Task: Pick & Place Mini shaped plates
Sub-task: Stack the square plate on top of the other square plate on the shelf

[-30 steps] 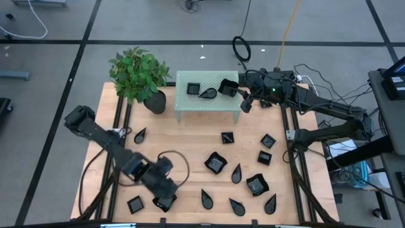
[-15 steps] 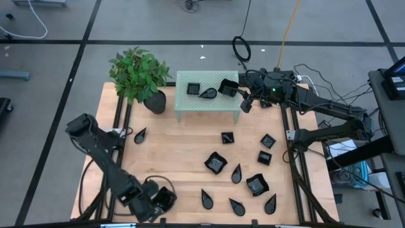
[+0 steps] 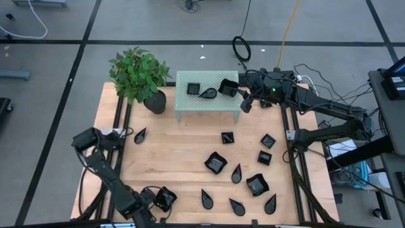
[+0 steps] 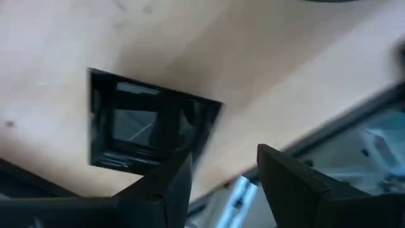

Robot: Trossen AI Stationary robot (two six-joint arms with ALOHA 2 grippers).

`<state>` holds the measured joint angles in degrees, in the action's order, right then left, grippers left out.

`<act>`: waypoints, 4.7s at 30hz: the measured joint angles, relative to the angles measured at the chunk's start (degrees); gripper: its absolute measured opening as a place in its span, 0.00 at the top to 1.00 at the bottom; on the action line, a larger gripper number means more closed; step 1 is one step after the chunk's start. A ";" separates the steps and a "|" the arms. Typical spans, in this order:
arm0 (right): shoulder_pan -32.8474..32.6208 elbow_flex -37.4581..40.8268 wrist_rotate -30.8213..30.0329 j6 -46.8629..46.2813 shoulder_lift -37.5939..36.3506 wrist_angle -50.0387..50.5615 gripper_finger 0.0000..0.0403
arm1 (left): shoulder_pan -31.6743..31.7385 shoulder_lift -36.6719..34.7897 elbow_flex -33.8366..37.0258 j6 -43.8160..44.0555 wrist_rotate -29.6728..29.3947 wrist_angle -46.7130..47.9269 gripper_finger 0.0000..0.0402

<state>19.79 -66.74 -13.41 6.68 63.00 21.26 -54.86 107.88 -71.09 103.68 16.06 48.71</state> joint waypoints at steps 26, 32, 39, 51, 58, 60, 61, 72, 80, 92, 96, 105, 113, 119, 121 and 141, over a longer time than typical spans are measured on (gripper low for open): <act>0.00 0.00 0.00 0.00 0.00 0.00 0.65 | 0.52 3.98 -0.23 -4.41 0.16 1.03 0.89; 0.00 0.00 0.00 0.02 0.00 0.00 0.65 | 0.64 3.92 0.00 -4.09 1.79 2.34 0.96; -0.02 0.00 0.00 0.01 0.00 -0.02 0.65 | 2.21 -2.04 0.11 -2.67 0.73 11.43 0.98; -0.01 0.00 0.00 0.00 0.00 -0.02 0.65 | 11.66 -21.67 0.11 -7.94 -31.45 19.04 0.98; -0.02 0.00 0.00 0.00 0.00 0.00 0.65 | 22.49 -26.59 0.04 -43.58 -45.57 -0.20 0.97; -0.01 0.00 0.00 0.00 0.00 -0.02 0.65 | 25.81 -26.45 0.04 -56.89 -47.21 -6.62 0.97; -0.01 0.00 0.00 0.00 0.00 -0.02 0.65 | 27.50 -26.45 0.04 -63.37 -47.76 -9.45 0.97; -0.02 0.00 0.00 0.02 0.00 0.00 0.65 | 47.52 -25.79 -0.02 -108.26 -46.06 -30.58 0.99; -0.01 0.00 0.00 0.00 0.00 -0.02 0.65 | 58.97 -24.13 -0.02 -119.19 -44.16 -35.12 0.99; -0.02 0.00 0.00 0.01 0.00 -0.02 0.65 | 71.73 -13.53 -10.20 -126.84 -41.30 -23.46 0.98; -0.01 0.00 0.00 0.01 0.00 -0.02 0.65 | 74.21 -10.93 -15.89 -129.24 -41.48 -13.86 0.97; -0.02 0.00 0.00 0.00 0.00 -0.02 0.65 | 76.25 -10.94 -17.65 -129.51 -37.04 -5.41 0.97; 0.00 0.00 0.00 0.02 0.00 -0.02 0.65 | 76.27 -10.99 -17.65 -130.91 -33.78 -6.89 0.98; -0.02 0.00 0.00 0.00 0.00 -0.02 0.65 | 75.72 -9.06 -17.62 -129.74 -33.36 -8.13 0.99; -0.01 0.00 0.00 0.01 0.00 -0.02 0.65 | 75.76 -8.39 -17.62 -129.11 -33.26 -8.79 0.99; -0.01 0.00 0.00 0.01 0.00 -0.02 0.65 | 76.18 -7.43 -17.62 -127.31 -35.68 -6.84 0.96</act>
<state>19.78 -66.74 -13.41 6.69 63.00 21.23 21.32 100.44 -88.71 -23.63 -19.62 41.87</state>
